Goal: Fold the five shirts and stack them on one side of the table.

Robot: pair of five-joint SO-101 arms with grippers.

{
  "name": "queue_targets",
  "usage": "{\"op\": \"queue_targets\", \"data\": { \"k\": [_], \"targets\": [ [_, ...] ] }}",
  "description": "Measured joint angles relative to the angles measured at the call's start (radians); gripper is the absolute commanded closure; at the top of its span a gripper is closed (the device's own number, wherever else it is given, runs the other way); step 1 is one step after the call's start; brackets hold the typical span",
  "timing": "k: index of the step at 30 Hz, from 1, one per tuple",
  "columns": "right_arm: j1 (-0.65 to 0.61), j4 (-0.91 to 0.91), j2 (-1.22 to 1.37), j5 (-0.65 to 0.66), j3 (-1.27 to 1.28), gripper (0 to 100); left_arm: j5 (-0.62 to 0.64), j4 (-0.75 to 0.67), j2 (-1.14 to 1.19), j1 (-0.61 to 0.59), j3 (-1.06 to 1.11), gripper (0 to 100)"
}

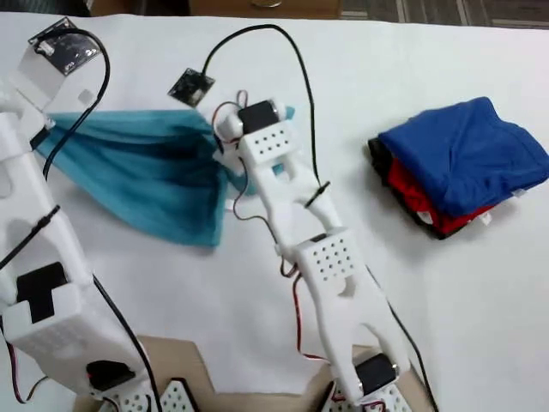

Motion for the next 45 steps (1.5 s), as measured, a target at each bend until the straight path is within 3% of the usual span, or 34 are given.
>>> {"op": "queue_targets", "data": {
  "k": [14,23,29,32,45],
  "targets": [
    [0.0,0.025,-0.026,0.008,0.0,65.0,0.0,0.0,0.0,0.0,0.0,98],
    [0.043,0.025,-0.026,0.009,0.0,89.6,0.0,0.0,0.0,0.0,0.0,98],
    [0.046,0.025,-0.026,0.009,0.0,91.3,0.0,0.0,0.0,0.0,0.0,98],
    [0.052,0.025,-0.026,0.009,0.0,98.7,0.0,0.0,0.0,0.0,0.0,98],
    [0.117,0.092,-0.084,0.009,-0.106,97.7,0.0,0.0,0.0,0.008,0.0,98]
  ]
}}
